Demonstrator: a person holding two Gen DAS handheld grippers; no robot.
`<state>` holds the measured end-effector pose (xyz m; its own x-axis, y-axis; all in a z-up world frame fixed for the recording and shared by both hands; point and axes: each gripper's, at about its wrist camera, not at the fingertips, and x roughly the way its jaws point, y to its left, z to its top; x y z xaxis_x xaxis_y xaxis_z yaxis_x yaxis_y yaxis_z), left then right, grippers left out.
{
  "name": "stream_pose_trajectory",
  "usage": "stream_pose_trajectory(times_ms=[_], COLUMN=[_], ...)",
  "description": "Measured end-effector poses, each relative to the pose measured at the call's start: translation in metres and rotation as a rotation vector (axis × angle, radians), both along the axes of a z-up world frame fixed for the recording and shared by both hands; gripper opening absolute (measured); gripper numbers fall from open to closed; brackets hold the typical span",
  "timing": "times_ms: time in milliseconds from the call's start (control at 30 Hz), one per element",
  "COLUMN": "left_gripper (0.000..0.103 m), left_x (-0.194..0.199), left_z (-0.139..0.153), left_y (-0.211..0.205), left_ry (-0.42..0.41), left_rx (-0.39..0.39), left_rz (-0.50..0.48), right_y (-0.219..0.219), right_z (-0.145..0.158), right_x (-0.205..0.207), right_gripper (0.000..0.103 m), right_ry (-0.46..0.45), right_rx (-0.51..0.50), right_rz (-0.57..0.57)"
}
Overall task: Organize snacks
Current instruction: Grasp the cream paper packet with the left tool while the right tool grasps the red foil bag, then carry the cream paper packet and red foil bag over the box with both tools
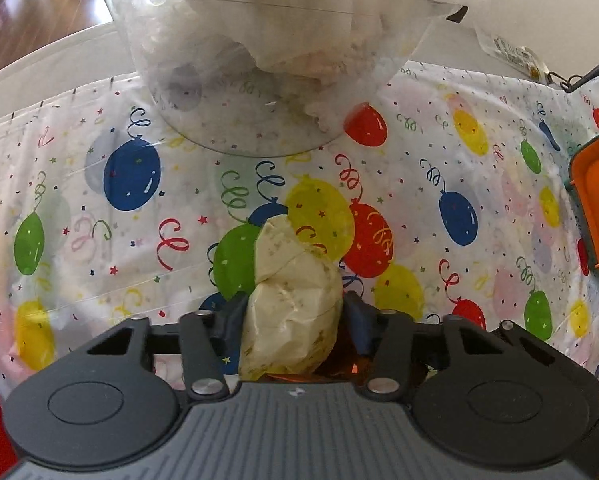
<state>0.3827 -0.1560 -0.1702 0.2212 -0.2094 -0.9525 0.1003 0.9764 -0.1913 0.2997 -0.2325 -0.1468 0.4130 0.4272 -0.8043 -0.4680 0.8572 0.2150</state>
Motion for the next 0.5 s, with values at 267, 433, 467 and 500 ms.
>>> stream_pose_trajectory(times_ms=[267,433,467,500], left_gripper=[0.042,0.041,0.041,0.041], left_x=[-0.011,-0.022,-0.025,-0.028], left_z=[0.006,0.015,0.017,0.019], left_y=[0.012,0.028,0.031,0.033], left_ry=[-0.027,-0.047,-0.051,-0.055], left_rx=[-0.005,-0.023,-0.026,-0.025], left_rz=[0.043,0.076,0.08,0.082], right_y=[-0.001,-0.004,-0.005,-0.005], right_z=[0.003,0.009,0.011,0.013], right_x=[-0.008,-0.018,-0.021,-0.023], right_gripper=[0.065,0.062,0.062,0.062], right_ry=[-0.008,-0.022,-0.025,-0.028], right_rx=[-0.007,-0.014,-0.014,-0.015], right_rz=[-0.017,-0.025,-0.024,-0.024])
